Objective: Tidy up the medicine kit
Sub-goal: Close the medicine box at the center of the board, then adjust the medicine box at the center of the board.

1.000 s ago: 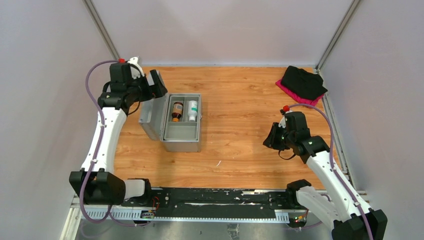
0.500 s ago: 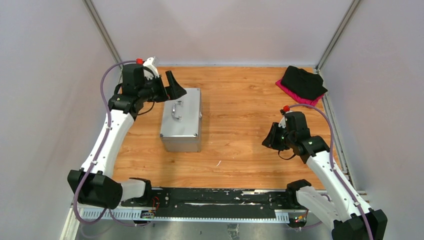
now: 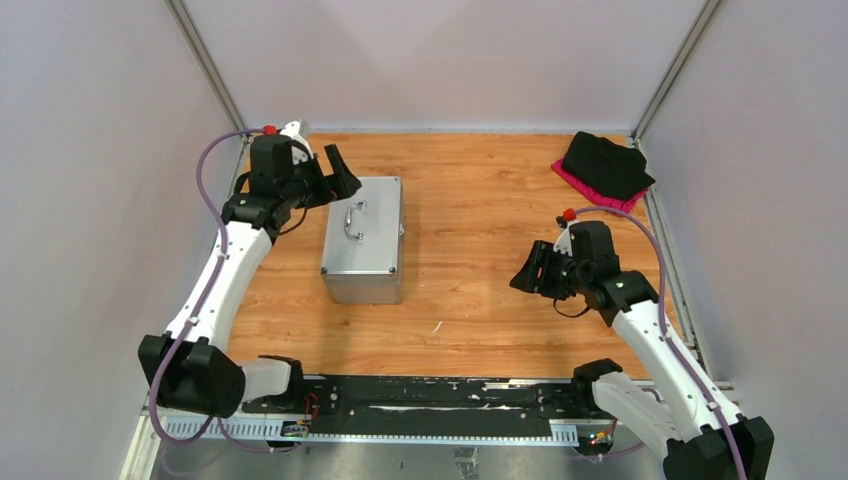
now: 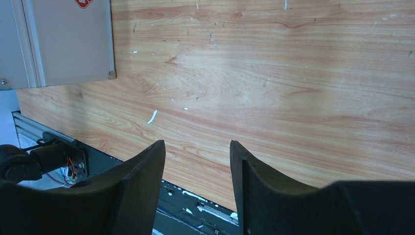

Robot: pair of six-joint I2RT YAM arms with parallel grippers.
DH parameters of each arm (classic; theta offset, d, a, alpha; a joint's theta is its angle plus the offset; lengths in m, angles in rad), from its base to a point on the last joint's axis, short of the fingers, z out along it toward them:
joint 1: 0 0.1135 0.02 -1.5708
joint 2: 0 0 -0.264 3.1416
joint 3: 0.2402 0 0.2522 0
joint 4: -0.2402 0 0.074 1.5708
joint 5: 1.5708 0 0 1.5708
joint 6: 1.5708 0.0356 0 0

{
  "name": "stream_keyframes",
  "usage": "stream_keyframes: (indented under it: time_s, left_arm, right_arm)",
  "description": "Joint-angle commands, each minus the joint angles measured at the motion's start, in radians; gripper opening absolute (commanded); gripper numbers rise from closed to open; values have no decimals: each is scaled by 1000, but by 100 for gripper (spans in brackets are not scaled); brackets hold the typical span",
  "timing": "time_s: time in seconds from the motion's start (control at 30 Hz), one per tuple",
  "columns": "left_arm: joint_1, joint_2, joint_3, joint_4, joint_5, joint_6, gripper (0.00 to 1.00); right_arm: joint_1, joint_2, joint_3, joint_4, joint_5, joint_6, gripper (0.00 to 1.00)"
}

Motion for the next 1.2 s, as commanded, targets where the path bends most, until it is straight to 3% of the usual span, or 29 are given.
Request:
stream_keyframes:
  time_s: [0.0,0.3,0.47,0.73,0.93,1.17]
  left_arm:
    - [-1,47,0,-2,-194,-10,100]
    - [49,217,-68,205,-92,-123,100]
    - [57,310,-35,255,11,-112,100]
    - [33,382,11,305,106,-110,100]
    - [-63,411,28,340,158,-87,100]
    - [-205,463,112,306,287,61,100]
  right_arm:
    - [-14,-25,-8,7,-38,-2,59]
    - [-13,-82,-30,13,-108,-64,77]
    - [-13,-72,-33,12,-121,-72,88]
    - [-14,-50,-35,19,-134,-76,88]
    - [-14,-51,-32,26,-127,-76,88]
    - [-13,-55,-27,26,-118,-73,87]
